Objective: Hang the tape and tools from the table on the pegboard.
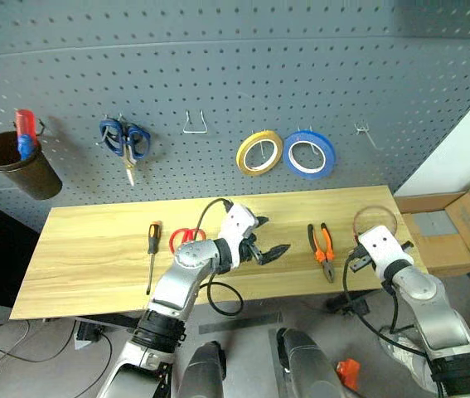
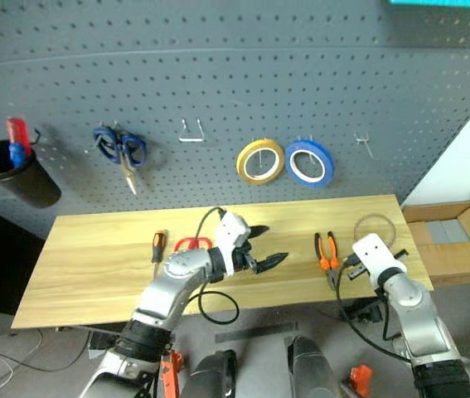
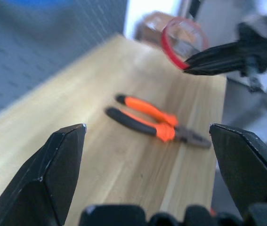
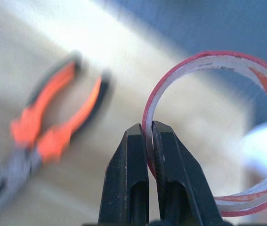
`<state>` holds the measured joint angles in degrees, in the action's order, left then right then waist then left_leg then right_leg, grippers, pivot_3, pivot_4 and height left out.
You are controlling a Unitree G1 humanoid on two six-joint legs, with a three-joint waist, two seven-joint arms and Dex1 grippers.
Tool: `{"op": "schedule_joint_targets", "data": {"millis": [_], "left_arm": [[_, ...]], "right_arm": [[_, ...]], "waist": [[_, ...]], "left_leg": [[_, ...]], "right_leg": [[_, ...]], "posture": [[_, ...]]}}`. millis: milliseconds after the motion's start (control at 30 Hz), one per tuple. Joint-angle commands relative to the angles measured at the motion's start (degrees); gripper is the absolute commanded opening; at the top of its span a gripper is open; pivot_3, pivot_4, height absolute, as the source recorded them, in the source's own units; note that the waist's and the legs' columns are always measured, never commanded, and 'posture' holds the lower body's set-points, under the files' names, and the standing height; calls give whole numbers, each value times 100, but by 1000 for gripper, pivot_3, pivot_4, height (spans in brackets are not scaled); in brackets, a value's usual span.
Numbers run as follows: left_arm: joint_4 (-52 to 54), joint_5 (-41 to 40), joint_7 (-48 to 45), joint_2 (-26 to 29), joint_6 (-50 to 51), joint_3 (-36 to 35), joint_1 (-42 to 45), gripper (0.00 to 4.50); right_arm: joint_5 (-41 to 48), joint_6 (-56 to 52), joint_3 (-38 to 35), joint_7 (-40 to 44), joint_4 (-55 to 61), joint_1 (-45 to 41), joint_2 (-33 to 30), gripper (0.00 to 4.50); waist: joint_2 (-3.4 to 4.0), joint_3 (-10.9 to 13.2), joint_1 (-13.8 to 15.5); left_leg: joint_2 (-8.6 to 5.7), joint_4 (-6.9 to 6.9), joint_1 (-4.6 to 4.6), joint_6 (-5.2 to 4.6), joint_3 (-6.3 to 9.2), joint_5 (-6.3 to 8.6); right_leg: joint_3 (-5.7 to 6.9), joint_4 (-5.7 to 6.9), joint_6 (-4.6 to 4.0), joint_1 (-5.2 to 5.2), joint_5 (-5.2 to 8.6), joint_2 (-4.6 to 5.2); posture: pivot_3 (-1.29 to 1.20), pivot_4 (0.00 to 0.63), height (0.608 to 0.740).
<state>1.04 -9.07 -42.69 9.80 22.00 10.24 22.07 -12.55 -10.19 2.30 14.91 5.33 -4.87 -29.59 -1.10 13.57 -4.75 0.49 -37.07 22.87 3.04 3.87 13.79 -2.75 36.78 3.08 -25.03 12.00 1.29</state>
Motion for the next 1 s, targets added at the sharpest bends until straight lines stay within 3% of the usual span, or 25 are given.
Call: {"op": "schedule_joint_targets", "data": {"millis": [33, 133, 267, 400, 600, 900, 1000], "left_arm": [[319, -212, 280, -266, 175, -14, 259, 4500], [-81, -141, 398, -450, -1, 35, 613, 4500], [-800, -66, 409, -612, -380, 64, 1169, 4500], [-1267, -73, 383, -657, -652, 50, 1463, 4500], [-1274, -102, 325, -518, -725, 31, 1377, 4500], [-1084, -129, 365, -378, -634, 2, 1237, 4500], [-1060, -135, 375, -306, -633, -23, 1210, 4500]], "right_arm": [[-467, 799, 58, -382, -274, -447, -176, 13], [-493, 1202, 8, -451, -1066, -1095, -280, 13], [-361, 1862, 35, -259, -2254, -1962, -466, 13], [-270, 2410, 76, -69, -3174, -2503, -548, 13], [343, 3018, 19, 877, -4026, -3033, -474, 13], [923, 2875, -61, 1896, -4918, -3529, -354, 13], [932, 2932, -82, 2023, -5253, -3745, -420, 652]], "waist": [[-17, -117, -4], [-28, -239, -52], [-27, -403, -162], [-31, -497, -177], [-21, -506, -182], [-21, -506, -176], [-21, -506, -179]], "left_leg": [[-2, -2, -11, -8, -2, -7], [3, 3, -76, -32, -3, -22], [1, 6, -95, -74, -5, -47], [-10, 23, -93, -81, -20, -42], [-8, 71, -111, -81, -51, -42], [-15, 48, -116, -85, -76, -43], [-15, 31, -112, -86, -80, -43]], "right_leg": [[-1, -6, 1, 16, -5, 0], [8, -82, -40, 113, -14, -4], [6, -179, -22, 185, -34, -4], [-40, -176, 5, 180, -64, -9], [-95, -172, 26, 163, -77, -23], [-131, -169, 50, 165, -99, -23], [-135, -168, 54, 165, -110, -23]], "posture": [[-97, 55, 740], [-95, 41, 740], [-99, 30, 740], [-96, 30, 740], [-87, 50, 740], [-59, 62, 740], [-55, 61, 740]]}}
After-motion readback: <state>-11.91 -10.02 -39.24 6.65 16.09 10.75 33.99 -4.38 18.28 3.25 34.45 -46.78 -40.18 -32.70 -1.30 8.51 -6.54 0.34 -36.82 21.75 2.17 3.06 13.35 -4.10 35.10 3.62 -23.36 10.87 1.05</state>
